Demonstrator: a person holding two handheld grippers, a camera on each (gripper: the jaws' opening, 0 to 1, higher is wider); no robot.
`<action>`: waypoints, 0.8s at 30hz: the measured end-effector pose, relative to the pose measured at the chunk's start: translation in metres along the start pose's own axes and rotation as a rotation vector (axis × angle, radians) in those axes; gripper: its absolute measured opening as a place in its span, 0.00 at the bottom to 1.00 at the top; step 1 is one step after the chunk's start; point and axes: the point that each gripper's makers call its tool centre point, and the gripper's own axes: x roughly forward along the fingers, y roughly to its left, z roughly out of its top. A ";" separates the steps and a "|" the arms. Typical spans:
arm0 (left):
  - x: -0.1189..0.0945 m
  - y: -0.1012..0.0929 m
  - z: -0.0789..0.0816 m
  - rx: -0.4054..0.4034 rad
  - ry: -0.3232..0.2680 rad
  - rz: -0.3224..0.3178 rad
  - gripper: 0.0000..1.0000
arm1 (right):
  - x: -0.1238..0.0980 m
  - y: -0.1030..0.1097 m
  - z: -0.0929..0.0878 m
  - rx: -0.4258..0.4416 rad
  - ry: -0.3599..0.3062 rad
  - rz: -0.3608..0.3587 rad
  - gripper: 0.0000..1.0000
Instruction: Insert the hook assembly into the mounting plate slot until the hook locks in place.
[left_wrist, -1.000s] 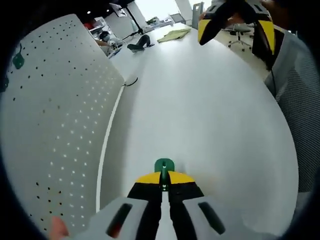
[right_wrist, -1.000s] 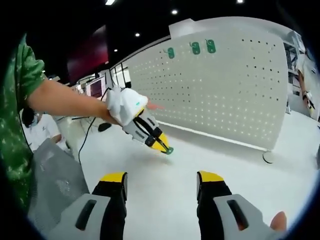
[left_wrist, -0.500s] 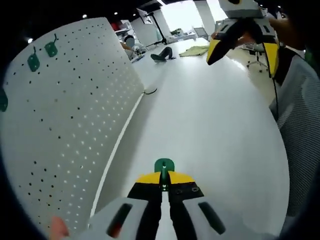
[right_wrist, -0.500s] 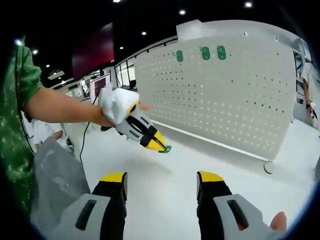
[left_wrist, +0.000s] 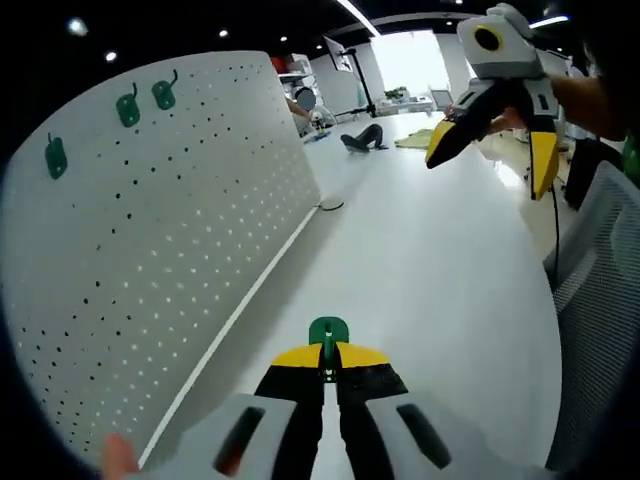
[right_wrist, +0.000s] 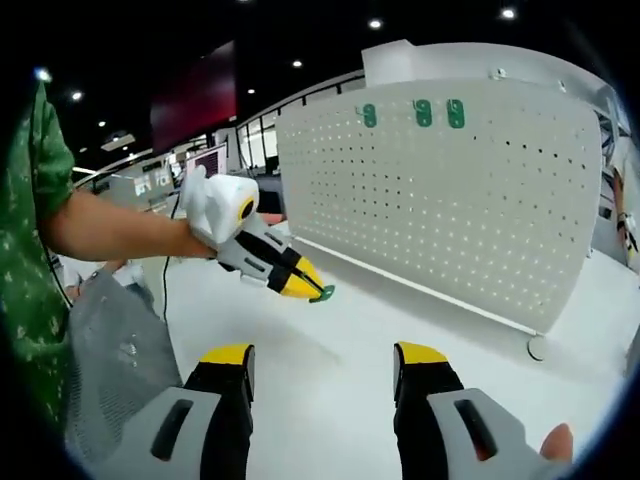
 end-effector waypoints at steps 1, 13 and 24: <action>-0.002 0.001 0.002 -0.015 -0.014 0.008 0.03 | 0.000 0.001 0.001 -0.002 0.000 0.002 0.57; -0.015 0.005 0.024 -0.141 -0.120 0.096 0.03 | -0.001 0.005 0.009 -0.026 0.000 0.011 0.58; -0.022 0.007 0.043 -0.201 -0.187 0.168 0.03 | -0.001 0.008 0.017 -0.039 -0.009 0.023 0.58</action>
